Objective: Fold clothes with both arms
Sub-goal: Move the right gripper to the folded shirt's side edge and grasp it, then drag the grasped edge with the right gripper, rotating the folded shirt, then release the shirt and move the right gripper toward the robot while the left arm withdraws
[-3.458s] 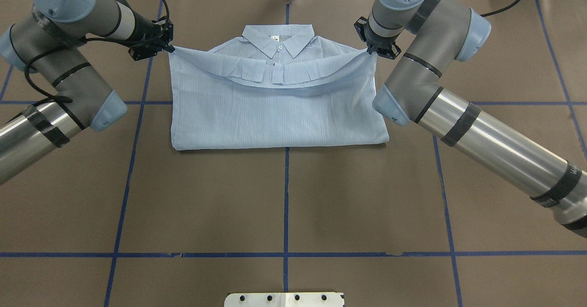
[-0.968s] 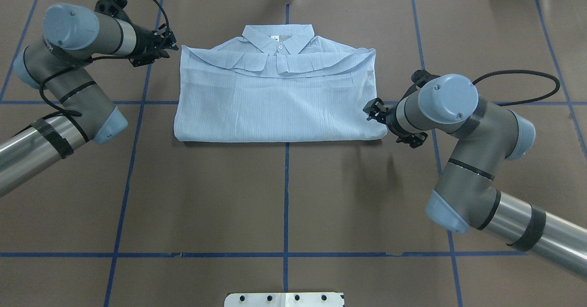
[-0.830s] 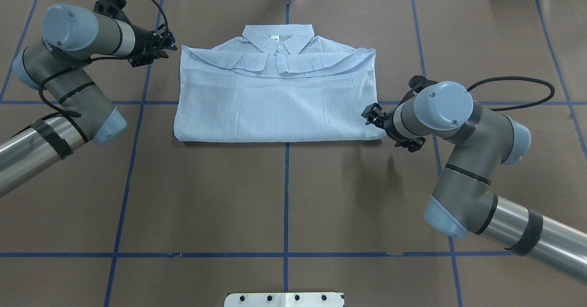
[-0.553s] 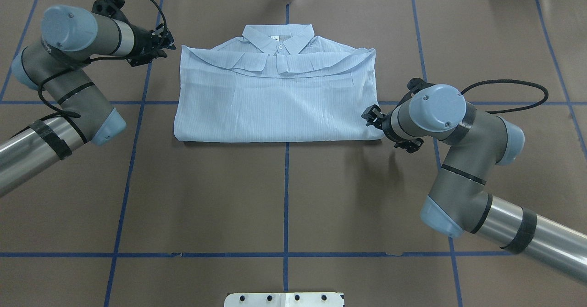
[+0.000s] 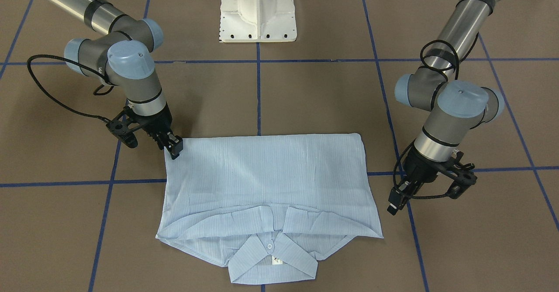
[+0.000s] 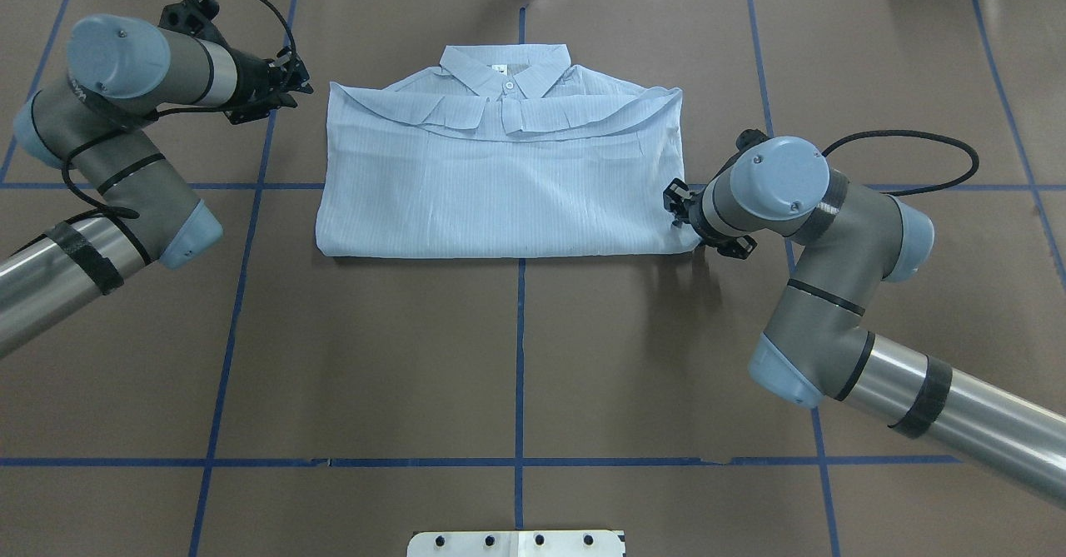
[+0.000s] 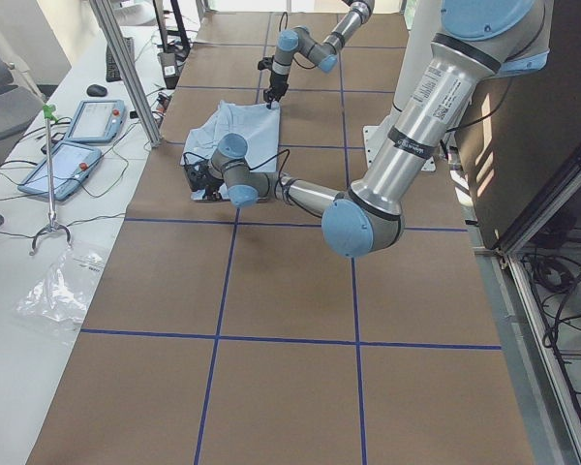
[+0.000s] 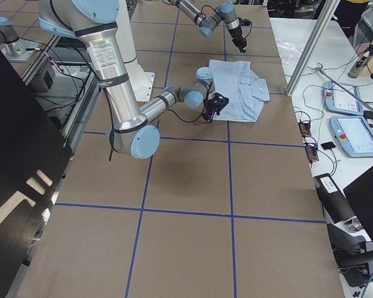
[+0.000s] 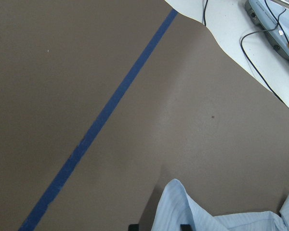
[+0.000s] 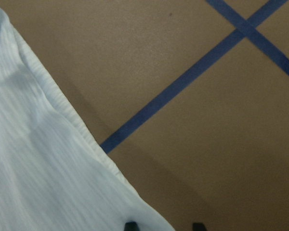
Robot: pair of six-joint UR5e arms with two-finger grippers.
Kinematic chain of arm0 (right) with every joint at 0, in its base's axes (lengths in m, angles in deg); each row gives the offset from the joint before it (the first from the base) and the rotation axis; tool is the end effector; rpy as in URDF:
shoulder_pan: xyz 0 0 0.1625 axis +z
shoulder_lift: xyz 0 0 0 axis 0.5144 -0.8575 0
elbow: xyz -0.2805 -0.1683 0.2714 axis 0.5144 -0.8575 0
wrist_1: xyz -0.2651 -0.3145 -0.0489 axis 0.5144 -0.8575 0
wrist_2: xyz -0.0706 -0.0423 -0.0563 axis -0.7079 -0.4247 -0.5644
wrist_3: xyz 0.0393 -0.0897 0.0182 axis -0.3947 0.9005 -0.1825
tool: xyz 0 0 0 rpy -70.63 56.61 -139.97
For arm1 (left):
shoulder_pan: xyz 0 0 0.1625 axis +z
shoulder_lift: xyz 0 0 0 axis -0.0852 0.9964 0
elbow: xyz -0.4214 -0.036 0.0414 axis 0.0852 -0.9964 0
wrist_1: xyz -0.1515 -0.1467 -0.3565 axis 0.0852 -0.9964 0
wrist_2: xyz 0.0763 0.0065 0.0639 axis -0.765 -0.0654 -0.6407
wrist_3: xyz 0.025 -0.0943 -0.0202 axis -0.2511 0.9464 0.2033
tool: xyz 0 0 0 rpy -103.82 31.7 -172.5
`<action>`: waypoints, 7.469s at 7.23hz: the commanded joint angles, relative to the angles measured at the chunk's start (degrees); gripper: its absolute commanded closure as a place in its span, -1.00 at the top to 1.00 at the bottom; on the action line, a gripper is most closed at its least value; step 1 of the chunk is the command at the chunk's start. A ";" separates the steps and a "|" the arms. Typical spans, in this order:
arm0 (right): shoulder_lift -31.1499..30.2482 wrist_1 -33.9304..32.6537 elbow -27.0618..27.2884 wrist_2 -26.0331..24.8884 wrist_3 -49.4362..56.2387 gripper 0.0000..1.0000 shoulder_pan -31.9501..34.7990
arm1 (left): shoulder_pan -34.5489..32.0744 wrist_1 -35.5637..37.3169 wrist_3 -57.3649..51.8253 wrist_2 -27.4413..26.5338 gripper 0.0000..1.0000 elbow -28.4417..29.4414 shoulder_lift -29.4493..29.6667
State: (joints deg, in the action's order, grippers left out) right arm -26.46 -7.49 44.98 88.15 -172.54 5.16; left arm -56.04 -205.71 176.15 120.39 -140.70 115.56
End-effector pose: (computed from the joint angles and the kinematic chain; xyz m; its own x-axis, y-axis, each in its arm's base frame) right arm -0.4697 -0.4844 0.3789 0.4196 0.6338 0.6497 -0.6053 0.7288 -0.3200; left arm 0.3784 -0.6410 0.4089 0.2440 -0.4255 -0.8714 0.6297 0.7529 -0.1913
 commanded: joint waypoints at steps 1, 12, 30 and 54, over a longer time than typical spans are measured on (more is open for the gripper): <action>-1.01 1.74 2.46 1.98 -0.36 -1.00 0.27 | 0.00 0.00 0.00 -0.01 -0.20 -0.40 0.05; -29.57 -3.88 39.12 30.20 -2.19 -0.96 -26.13 | 4.20 0.79 7.62 10.45 -0.15 -25.78 -11.28; -12.79 -3.71 24.28 27.83 2.19 1.00 5.37 | 28.84 16.96 24.44 -4.84 -1.00 -29.23 -8.73; 4.17 -23.92 19.28 -12.94 51.61 1.00 -24.51 | -5.61 -11.25 -31.44 9.48 0.10 -5.22 -14.95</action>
State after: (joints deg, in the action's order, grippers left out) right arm -23.44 -30.77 65.82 77.49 -128.05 -18.37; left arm -59.43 -217.00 148.59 128.52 -143.90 104.01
